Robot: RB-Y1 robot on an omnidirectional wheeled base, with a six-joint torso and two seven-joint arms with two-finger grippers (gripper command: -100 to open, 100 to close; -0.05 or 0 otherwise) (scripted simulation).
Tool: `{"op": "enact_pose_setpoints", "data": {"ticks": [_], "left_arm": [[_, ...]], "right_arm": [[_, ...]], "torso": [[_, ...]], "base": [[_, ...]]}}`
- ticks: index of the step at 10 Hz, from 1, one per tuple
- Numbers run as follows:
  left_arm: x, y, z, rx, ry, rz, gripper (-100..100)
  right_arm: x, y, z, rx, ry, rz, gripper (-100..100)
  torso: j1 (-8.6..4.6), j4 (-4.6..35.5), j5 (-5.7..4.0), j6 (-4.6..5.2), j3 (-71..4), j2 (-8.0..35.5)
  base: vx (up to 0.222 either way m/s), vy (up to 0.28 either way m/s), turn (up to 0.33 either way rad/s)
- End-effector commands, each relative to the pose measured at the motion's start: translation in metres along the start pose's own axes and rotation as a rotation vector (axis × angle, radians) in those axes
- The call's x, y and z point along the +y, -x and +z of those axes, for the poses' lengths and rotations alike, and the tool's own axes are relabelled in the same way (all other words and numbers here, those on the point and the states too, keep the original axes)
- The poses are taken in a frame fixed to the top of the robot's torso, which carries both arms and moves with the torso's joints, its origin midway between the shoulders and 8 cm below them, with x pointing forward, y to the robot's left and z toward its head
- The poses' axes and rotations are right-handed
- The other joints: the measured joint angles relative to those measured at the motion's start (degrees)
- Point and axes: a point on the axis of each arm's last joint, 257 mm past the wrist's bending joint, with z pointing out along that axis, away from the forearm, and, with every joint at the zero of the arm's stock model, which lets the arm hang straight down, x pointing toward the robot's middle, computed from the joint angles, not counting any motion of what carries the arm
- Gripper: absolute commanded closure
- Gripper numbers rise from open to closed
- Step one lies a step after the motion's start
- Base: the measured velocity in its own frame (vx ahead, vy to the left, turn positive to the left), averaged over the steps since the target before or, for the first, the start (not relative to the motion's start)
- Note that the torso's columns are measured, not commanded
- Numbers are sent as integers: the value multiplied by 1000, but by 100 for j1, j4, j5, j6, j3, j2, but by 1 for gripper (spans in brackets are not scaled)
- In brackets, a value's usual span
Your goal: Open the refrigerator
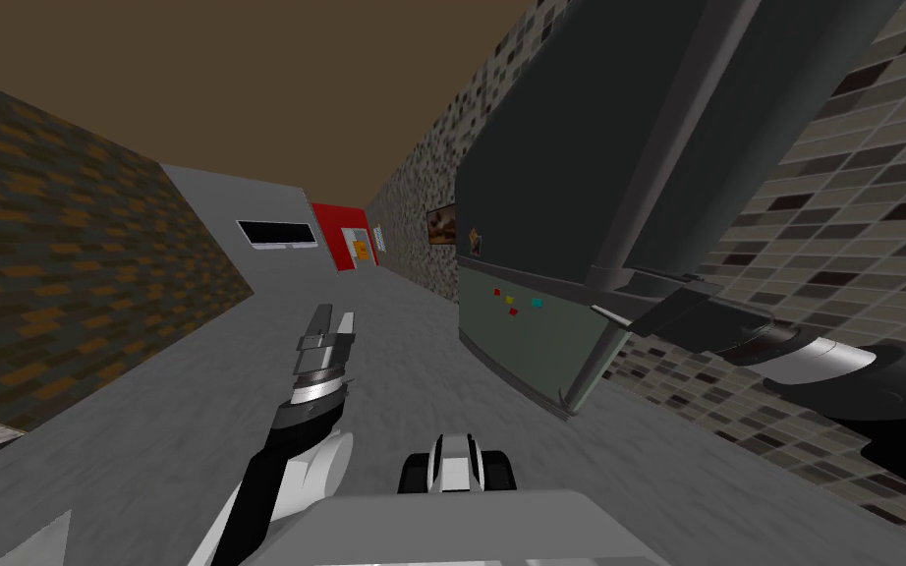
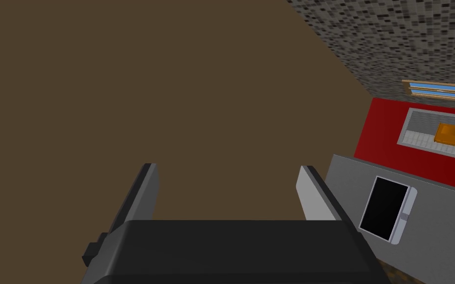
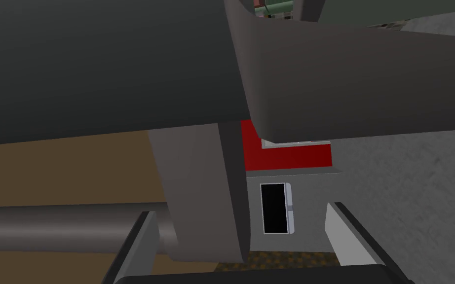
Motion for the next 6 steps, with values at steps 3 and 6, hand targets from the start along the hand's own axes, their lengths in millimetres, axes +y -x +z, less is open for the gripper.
{"op": "enact_pose_setpoints", "data": {"ticks": [3,6], "left_arm": [[0,0,0,0,0,0,0],[0,0,0,0,0,0,0]], "right_arm": [[-5,-5,5,3,38,63,-100],[-9,-8,9,5,65,111,-100]], "torso": [[-6,-1,-2,0,-2,-3],[-11,0,-7,4,3,1]], "base": [[11,7,-44],[14,8,-49]]}}
